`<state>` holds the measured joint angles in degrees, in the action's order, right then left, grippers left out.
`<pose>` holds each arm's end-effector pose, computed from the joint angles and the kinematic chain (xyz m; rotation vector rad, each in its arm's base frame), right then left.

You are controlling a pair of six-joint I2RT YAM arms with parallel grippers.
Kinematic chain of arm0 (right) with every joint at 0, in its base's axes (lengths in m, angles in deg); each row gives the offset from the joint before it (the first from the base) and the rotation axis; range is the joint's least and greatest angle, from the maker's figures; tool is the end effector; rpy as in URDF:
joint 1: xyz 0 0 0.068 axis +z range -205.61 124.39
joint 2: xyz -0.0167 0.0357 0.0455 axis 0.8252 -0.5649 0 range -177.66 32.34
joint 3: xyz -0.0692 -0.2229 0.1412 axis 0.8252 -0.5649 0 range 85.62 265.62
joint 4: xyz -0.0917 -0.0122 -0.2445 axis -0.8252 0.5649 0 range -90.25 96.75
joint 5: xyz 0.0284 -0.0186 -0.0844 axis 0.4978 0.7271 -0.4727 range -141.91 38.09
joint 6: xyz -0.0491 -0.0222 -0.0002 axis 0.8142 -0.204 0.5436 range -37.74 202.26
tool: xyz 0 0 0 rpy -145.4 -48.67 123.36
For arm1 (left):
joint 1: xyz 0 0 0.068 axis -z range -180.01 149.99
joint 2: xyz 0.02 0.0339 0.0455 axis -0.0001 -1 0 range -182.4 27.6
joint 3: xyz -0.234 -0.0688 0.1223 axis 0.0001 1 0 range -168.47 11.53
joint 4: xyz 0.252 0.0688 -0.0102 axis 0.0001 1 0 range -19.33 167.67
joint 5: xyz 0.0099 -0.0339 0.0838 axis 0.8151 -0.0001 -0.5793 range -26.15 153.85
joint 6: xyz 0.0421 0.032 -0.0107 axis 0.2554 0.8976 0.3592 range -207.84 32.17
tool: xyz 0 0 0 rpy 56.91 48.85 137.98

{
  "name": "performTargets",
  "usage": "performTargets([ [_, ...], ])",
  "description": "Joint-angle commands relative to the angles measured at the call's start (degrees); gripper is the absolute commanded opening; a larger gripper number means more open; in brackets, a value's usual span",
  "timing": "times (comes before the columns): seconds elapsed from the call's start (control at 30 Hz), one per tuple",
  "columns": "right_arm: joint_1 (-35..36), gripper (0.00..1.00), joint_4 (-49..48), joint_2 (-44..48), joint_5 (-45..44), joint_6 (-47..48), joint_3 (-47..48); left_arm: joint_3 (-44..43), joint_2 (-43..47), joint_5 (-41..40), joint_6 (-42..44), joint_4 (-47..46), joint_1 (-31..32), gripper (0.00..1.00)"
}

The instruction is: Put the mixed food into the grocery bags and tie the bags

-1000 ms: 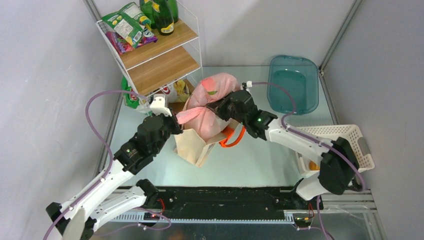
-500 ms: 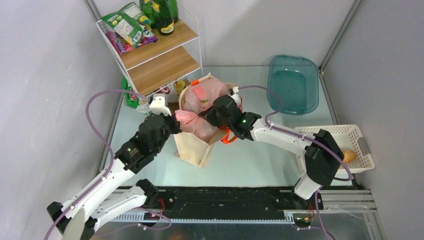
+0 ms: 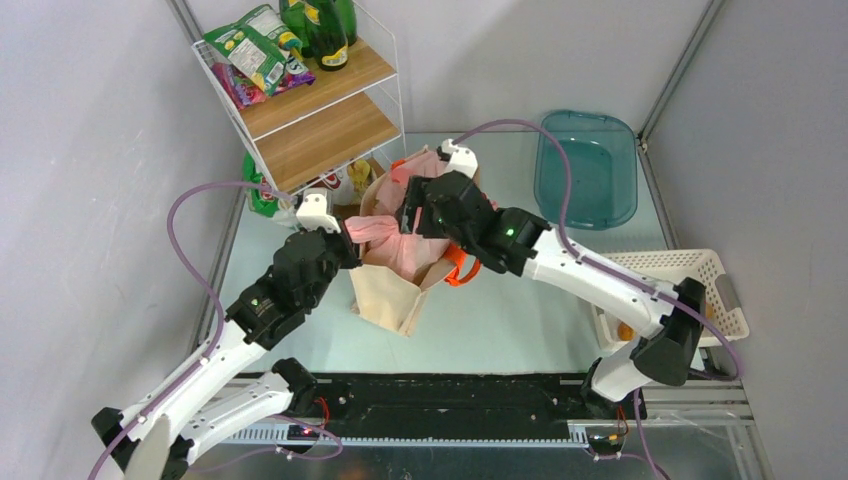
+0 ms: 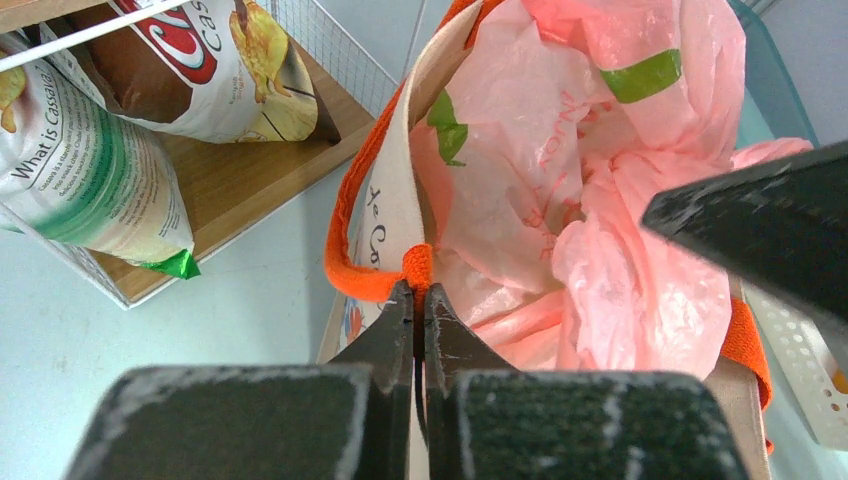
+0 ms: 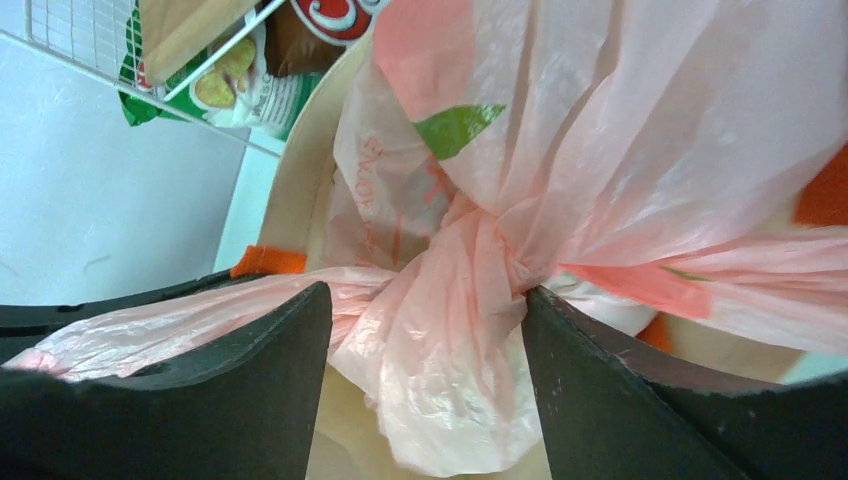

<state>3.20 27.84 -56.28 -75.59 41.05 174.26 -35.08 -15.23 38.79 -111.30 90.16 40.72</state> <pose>0.1949 0.2943 0.3873 -0.0592 2.0828 0.6718 0.1381 -0.0989 0.3401 -0.0296 1.8356 -0.3877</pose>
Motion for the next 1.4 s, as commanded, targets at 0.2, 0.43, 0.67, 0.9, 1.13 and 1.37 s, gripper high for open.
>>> performTargets([
  [0.2, -8.33, 0.69, -7.0, 2.52, 7.89, 16.18, 3.13, -1.74, 0.72, 0.21, 0.08, -1.26, -0.16, 0.0],
  [0.43, -9.66, 0.67, -6.08, -7.05, 5.26, 18.29, 8.78, -1.9, 0.04, 0.3, 0.05, -1.21, -0.17, 0.0],
  [0.67, -9.56, 0.6, -2.79, -18.73, 5.52, 14.14, 9.87, -1.7, 0.18, -0.09, 0.41, -1.25, -0.18, 0.0],
  [0.9, -12.6, 0.52, -4.87, -22.2, 15.17, 8.44, 3.34, -1.64, -0.07, -0.17, 0.62, -1.23, -0.19, 0.0],
  [1.13, -12.35, 0.68, -0.98, -15.7, 13.12, 11.78, 6.52, -1.64, -0.33, -0.31, 0.36, -1.29, -0.17, 0.0],
  [1.37, -12.32, 0.8, 3.43, -3.95, 9.33, 12.26, 7.48, -1.79, -0.58, -0.44, 0.26, -1.21, -0.19, 0.0],
])
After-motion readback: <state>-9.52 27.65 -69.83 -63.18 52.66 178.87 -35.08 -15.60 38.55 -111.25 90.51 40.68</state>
